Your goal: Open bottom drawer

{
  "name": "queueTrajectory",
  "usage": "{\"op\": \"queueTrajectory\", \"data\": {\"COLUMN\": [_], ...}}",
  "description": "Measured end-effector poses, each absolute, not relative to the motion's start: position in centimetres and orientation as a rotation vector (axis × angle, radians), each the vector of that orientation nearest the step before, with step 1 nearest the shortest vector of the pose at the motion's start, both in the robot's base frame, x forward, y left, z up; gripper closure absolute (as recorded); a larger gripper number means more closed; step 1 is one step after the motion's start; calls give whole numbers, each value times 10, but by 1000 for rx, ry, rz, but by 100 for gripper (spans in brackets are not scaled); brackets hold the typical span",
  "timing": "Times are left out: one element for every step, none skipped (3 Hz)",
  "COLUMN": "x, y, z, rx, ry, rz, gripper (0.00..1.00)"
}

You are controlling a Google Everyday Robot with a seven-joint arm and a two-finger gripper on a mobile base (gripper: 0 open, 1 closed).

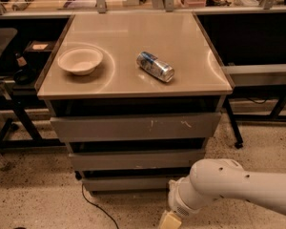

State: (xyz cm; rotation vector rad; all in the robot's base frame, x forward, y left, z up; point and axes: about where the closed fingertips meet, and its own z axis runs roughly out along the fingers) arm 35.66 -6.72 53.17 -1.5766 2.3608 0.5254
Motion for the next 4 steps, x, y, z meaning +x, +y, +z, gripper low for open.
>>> {"op": "queueTrajectory", "data": {"x": [357, 364, 383, 403], "y": [-67, -64, -66, -70], "z": [532, 506, 464, 432], "rx": [-1576, -1491, -1386, -1308], "ry": [2361, 2362, 2354, 2336], "rz": [525, 555, 531, 485], "gripper": [0, 0, 0, 0]}}
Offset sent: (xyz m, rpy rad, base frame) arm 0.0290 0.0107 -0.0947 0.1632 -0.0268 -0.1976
